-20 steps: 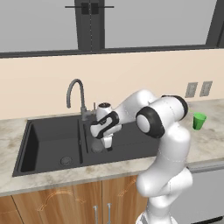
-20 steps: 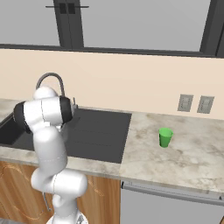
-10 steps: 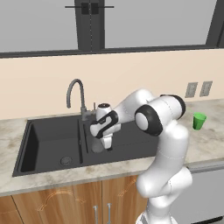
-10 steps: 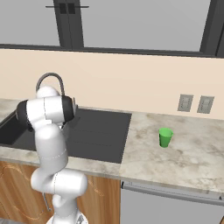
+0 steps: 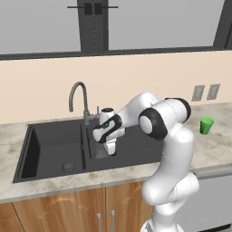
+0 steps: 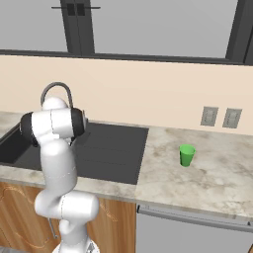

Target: Move any existing items from the left basin to the right basin for drying. Then move the cup from the counter to the left basin of the sink for washing.

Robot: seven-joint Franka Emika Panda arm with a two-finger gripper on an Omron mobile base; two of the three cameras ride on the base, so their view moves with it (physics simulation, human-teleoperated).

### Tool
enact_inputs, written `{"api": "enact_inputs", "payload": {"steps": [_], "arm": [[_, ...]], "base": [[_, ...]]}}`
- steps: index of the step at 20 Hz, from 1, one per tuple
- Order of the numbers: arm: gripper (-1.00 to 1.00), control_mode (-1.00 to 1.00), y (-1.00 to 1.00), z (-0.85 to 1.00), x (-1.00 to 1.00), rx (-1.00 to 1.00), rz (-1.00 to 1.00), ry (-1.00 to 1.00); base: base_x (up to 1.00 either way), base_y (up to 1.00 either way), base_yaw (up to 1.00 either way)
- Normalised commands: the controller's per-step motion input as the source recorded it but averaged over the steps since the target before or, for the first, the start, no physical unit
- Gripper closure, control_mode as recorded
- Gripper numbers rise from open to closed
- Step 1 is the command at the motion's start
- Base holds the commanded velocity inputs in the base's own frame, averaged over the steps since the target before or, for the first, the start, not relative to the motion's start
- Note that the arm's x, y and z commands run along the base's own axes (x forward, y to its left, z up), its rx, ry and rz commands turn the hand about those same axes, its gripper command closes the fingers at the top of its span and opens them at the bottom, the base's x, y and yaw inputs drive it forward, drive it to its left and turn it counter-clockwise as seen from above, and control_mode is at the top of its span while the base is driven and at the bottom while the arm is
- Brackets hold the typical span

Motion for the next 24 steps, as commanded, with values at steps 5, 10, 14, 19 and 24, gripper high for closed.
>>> {"api": "enact_inputs", "payload": {"steps": [5,10,14,19,24], "arm": [[-1.00,-1.00,0.00,0.20,0.00,0.00,0.00,0.01],[-1.00,-1.00,0.00,0.37,0.00,-0.01,-0.01,0.00],[-1.00,-1.00,0.00,0.39,0.00,-0.02,-0.03,0.00],[-1.00,-1.00,-0.01,0.35,-0.01,-0.02,-0.04,0.00],[-1.00,-1.00,-0.01,0.27,-0.05,-0.02,-0.05,0.00]], "base": [[0.00,0.00,0.00],[0.00,0.00,0.00],[0.00,0.00,0.00],[0.00,0.00,0.00],[0.00,0.00,0.00]]}}
